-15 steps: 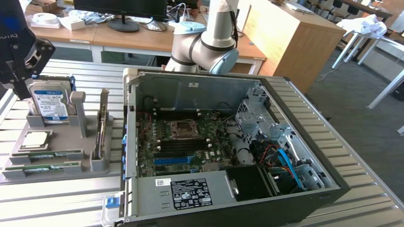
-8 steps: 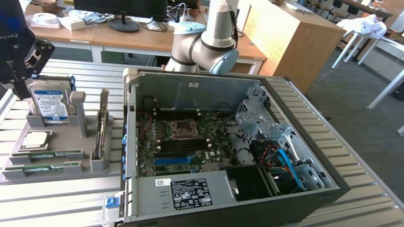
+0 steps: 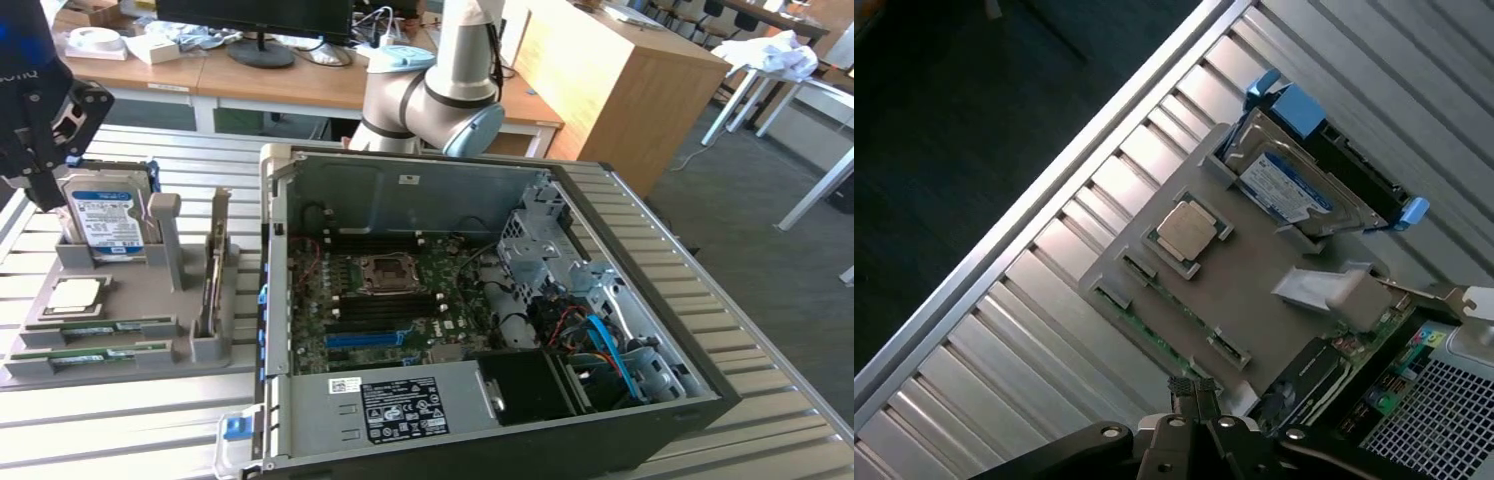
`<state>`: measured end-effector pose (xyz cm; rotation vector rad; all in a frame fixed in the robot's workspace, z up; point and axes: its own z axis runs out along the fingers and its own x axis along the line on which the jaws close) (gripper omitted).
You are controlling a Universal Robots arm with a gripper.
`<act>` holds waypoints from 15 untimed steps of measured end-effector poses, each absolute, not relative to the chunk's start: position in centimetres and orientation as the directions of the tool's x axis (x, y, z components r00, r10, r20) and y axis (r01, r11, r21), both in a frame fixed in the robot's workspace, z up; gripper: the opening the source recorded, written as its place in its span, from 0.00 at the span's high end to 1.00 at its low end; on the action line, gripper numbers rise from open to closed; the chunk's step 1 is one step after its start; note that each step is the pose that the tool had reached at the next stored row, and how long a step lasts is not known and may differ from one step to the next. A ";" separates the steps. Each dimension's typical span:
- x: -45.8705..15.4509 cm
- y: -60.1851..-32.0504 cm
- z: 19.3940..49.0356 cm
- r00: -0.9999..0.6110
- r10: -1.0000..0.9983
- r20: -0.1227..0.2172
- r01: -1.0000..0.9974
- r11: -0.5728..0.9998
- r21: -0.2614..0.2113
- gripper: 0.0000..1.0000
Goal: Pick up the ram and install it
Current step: 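Pick up the ram and move it above insertion slot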
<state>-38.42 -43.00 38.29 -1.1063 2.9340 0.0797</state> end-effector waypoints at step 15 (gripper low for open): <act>-38.4 -43.0 38.3 -0.654 -0.756 -0.023 -0.756 0.652 0.046 0.90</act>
